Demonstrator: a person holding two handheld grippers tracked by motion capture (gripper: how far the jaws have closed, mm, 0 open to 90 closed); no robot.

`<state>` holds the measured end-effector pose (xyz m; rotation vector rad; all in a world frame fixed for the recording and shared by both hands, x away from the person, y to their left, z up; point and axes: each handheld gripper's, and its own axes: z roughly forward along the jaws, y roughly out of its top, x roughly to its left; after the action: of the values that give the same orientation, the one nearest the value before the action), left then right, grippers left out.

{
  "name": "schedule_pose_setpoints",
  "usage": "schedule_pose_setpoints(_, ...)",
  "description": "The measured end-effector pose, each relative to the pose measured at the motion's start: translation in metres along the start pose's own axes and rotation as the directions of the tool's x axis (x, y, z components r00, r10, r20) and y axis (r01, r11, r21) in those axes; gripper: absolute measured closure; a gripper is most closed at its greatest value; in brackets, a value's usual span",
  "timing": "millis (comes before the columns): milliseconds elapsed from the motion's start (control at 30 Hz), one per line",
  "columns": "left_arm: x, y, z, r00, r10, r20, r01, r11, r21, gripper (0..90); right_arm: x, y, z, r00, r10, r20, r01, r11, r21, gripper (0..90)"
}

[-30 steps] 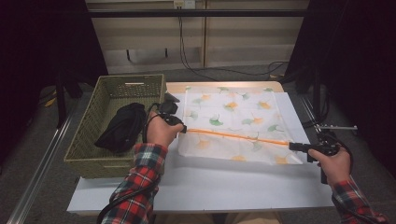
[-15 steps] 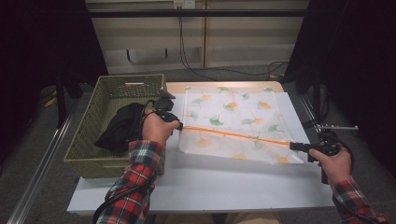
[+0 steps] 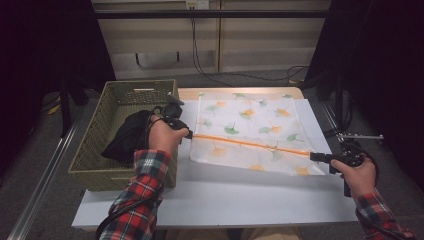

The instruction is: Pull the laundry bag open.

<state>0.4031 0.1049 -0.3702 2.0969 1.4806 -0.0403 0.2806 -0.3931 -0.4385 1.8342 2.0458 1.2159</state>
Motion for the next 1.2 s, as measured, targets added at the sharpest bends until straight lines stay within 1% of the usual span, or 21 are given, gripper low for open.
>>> schedule_pose_setpoints(33,0.000,0.000,0.000,1.0000,0.001,0.002,-0.001,1.0000,-0.002,90.0,0.000,0.000,0.000,1.0000,0.000,0.000,0.000,1.000,-0.001,86.1)
schedule_pose_setpoints(67,0.000,0.000,-0.001,0.9999,-0.012,0.010,0.012,0.9999,-0.007,90.0,0.000,0.000,0.000,1.0000,0.000,-0.001,0.000,1.000,-0.001,86.1)
schedule_pose_setpoints(167,0.000,0.000,-0.001,1.0000,-0.008,0.005,0.008,1.0000,-0.003,90.0,0.000,0.000,0.000,1.0000,0.003,-0.007,-0.003,1.000,-0.002,86.1)
schedule_pose_setpoints(200,0.000,0.000,-0.002,1.0000,-0.002,-0.004,0.002,1.0000,-0.005,90.0,0.000,0.000,0.000,1.0000,0.002,-0.006,-0.002,1.000,0.000,86.1)
schedule_pose_setpoints(333,0.000,0.000,-0.003,1.0000,0.000,-0.003,0.000,1.0000,-0.004,90.0,0.000,0.000,0.000,1.0000,0.001,-0.005,-0.001,1.000,0.002,86.1)
schedule_pose_setpoints(433,-0.001,0.000,-0.003,0.9999,-0.010,0.002,0.010,0.9999,-0.010,90.0,0.000,0.001,-0.001,1.0000,0.007,-0.003,-0.007,1.000,0.002,86.2)
schedule_pose_setpoints(533,-0.001,-0.001,-0.003,1.0000,-0.002,-0.001,0.002,0.9999,-0.015,90.0,0.000,0.000,-0.001,1.0000,0.000,-0.004,0.000,1.000,0.006,86.1)
schedule_pose_setpoints(567,-0.001,-0.001,-0.003,1.0000,0.002,0.003,-0.002,1.0000,-0.007,90.0,0.000,0.000,-0.001,1.0000,0.000,-0.001,0.000,1.000,0.005,86.1)
schedule_pose_setpoints(600,-0.002,-0.001,-0.003,0.9999,-0.006,0.009,0.006,1.0000,-0.004,90.0,0.000,0.000,-0.001,1.0000,-0.004,0.004,0.004,1.000,0.006,86.1)
schedule_pose_setpoints(700,-0.004,-0.002,-0.003,0.9999,0.016,0.005,-0.016,0.9999,-0.002,90.0,0.000,0.000,-0.002,1.0000,-0.001,0.005,0.001,1.000,0.009,86.1)
schedule_pose_setpoints(733,-0.005,-0.002,-0.003,0.9996,0.029,-0.004,-0.029,0.9996,0.005,90.0,0.000,0.000,-0.002,1.0000,-0.001,0.003,0.001,1.000,0.010,86.0)
schedule_pose_setpoints(767,-0.005,-0.002,-0.003,0.9996,0.029,-0.004,-0.029,0.9996,0.005,90.0,0.000,0.000,-0.002,1.0000,-0.001,0.003,0.001,1.000,0.010,86.0)
schedule_pose_setpoints(800,-0.007,-0.003,-0.002,0.9997,0.024,0.001,-0.024,0.9997,0.006,90.0,0.000,0.000,-0.002,1.0000,-0.002,0.000,0.002,1.000,0.004,86.0)
schedule_pose_setpoints(867,-0.012,-0.005,0.001,0.9994,0.029,0.017,-0.029,0.9995,0.009,90.0,0.001,0.000,-0.002,1.0000,-0.005,0.007,0.005,1.000,0.009,85.9)
schedule_pose_setpoints(900,-0.013,-0.006,0.001,0.9991,0.037,0.022,-0.037,0.9992,0.014,90.0,0.001,0.000,-0.001,1.0000,-0.006,0.003,0.006,1.000,0.013,85.8)
schedule_pose_setpoints(967,-0.015,-0.007,0.003,0.9990,0.033,0.029,-0.033,0.9993,0.017,90.0,0.001,0.000,-0.001,1.0000,-0.007,0.002,0.007,1.000,0.017,85.7)
schedule_pose_setpoints(1000,-0.018,-0.008,0.005,0.9984,0.046,0.033,-0.047,0.9985,0.028,90.0,0.001,0.000,0.000,1.0000,-0.004,-0.001,0.004,1.000,0.025,85.5)
schedule_pose_setpoints(1100,-0.021,-0.009,0.006,0.9981,0.052,0.034,-0.053,0.9982,0.029,90.0,0.002,-0.001,0.001,1.0000,-0.007,0.002,0.007,1.000,0.030,85.3)
schedule_pose_setpoints(1133,-0.023,-0.010,0.007,0.9981,0.048,0.038,-0.049,0.9984,0.026,90.0,0.002,-0.001,0.002,0.9999,-0.011,0.004,0.011,0.999,0.035,84.8)
schedule_pose_setpoints(1167,-0.025,-0.011,0.009,0.9970,0.065,0.042,-0.066,0.9974,0.029,90.0,0.002,-0.001,0.002,0.9999,-0.012,0.006,0.012,0.999,0.033,84.8)
schedule_pose_setpoints(1200,-0.025,-0.011,0.009,0.9970,0.065,0.042,-0.066,0.9974,0.029,90.0,0.002,-0.001,0.002,0.9999,-0.012,0.006,0.012,0.999,0.033,84.8)
